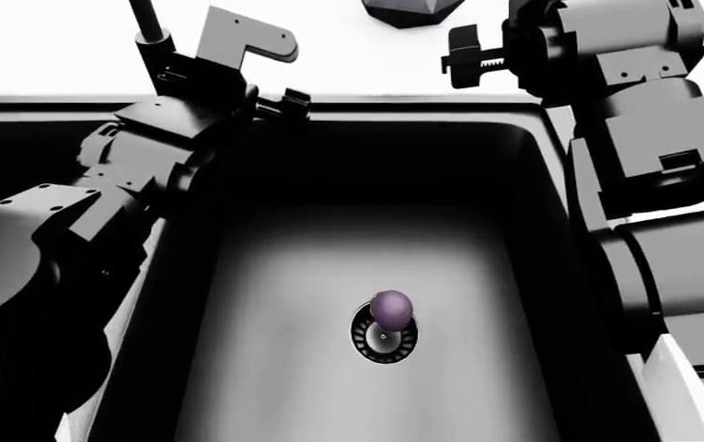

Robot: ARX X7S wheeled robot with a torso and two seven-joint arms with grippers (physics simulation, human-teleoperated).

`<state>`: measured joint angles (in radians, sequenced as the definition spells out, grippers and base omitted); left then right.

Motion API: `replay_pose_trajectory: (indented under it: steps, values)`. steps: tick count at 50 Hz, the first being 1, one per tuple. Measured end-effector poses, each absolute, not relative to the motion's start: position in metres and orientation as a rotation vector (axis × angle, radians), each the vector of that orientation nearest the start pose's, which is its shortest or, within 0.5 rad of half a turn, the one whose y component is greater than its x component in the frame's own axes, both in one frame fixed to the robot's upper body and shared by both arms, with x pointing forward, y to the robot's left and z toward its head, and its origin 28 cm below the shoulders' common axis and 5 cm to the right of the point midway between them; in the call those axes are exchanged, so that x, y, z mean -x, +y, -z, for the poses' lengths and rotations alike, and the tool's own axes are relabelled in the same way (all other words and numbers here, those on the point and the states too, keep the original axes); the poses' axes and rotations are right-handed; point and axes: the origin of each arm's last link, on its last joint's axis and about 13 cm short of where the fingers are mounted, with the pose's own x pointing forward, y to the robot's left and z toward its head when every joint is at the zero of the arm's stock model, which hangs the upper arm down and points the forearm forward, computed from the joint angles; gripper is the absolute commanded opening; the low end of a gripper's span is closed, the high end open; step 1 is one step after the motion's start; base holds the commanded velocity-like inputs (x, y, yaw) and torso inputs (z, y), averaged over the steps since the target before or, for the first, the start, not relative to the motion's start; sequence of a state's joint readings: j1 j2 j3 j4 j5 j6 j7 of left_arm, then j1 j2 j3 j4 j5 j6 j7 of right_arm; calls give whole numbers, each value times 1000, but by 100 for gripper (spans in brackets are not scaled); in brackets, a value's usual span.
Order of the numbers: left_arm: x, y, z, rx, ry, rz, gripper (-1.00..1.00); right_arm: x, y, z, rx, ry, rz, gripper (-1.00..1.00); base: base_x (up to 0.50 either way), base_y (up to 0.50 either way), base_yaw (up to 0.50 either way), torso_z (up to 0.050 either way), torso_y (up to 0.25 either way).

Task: Pick the eggplant from the counter and place it in the sink. Then turn on the sink faucet.

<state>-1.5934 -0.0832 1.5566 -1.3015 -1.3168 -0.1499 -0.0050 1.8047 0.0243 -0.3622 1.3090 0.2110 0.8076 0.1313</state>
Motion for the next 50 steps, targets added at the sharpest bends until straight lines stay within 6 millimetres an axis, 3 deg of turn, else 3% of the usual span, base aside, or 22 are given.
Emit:
replay_pose_trajectory:
  steps: [26, 50]
  values:
    - [-436, 194, -295, -203, 59, 162, 100, -413, -100, -351, 183, 303, 150, 100, 0, 0, 0, 0, 0]
    - [-426, 191, -361, -183, -38, 150, 100, -412, -95, -364, 173, 248, 131, 100, 0, 0, 0, 0, 0]
